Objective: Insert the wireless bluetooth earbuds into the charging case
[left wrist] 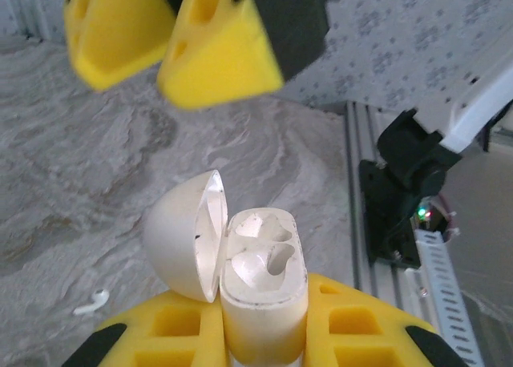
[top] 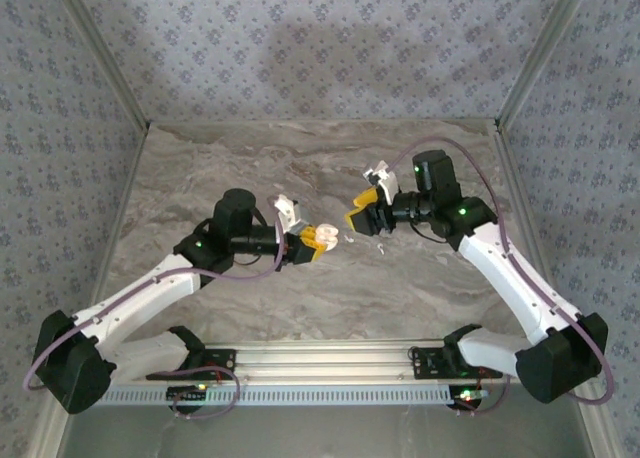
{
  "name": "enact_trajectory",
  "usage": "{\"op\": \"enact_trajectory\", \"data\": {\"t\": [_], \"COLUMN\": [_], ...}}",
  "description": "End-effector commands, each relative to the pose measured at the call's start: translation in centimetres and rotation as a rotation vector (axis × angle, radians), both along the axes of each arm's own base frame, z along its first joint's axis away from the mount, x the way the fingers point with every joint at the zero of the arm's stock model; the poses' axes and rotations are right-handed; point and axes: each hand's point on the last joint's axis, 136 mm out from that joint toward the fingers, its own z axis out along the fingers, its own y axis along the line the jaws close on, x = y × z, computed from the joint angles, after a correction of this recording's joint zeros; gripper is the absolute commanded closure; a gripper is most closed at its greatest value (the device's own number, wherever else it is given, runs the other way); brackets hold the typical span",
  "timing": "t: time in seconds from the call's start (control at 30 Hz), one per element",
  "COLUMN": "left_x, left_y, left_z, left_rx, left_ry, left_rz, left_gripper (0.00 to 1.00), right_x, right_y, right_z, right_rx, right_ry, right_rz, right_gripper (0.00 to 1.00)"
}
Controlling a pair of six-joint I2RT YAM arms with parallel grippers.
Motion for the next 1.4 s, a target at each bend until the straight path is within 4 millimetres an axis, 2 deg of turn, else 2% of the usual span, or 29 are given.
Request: {"op": "enact_trajectory", "data": {"t": [0.0,0.13,0.2,0.4,0.6,0.67,0.7,0.87,1.13,1.37], "left_x": [1.7,2.6,2.9,3.0,3.2,3.1,3.2,3.1,3.0,2.9], "left_y": [-0.3,-0.4,-0.5,-1.1,-1.1,-1.1,-1.0,-1.0,-0.9,-0.7], "left_z": [-1.6,-4.1,-5.3,-7.6,-8.7,-8.9,-8.9,-8.9,-8.6,-8.4], "left_rx": [0.003,0.033,0.056,0.065,0.081,0.084,0.085,0.086,0.086,0.09], "left_ry": [-0.007,0.024,0.044,0.093,0.113,0.114,0.113,0.112,0.109,0.102], "left_rz": [0.081,0.12,0.127,0.116,0.119,0.121,0.124,0.124,0.124,0.127], "left_gripper": [0.87,0.87,0.87,0.87,0.87,0.87,0.87,0.87,0.87,0.87], "right_x": [0.9,1.5,1.1,1.0,2.5,2.5,3.5,4.5,4.7,4.4], "right_y": [-3.0,-7.7,-9.0,-10.0,-10.2,-10.2,-9.9,-9.8,-9.0,-8.4], "right_z": [-4.9,-10.9,-13.3,-17.9,-20.9,-22.0,-21.7,-23.0,-24.4,-25.0], "right_rx": [-0.153,-0.359,-0.433,-0.602,-0.716,-0.754,-0.754,-0.819,-0.868,-0.883], "right_ry": [0.162,0.358,0.45,0.6,0.669,0.691,0.667,0.657,0.672,0.685], "right_rz": [-0.202,-0.416,-0.453,-0.431,-0.414,-0.403,-0.407,-0.405,-0.369,-0.353], "right_gripper": [0.44,0.47,0.49,0.55,0.58,0.58,0.58,0.58,0.61,0.66]}}
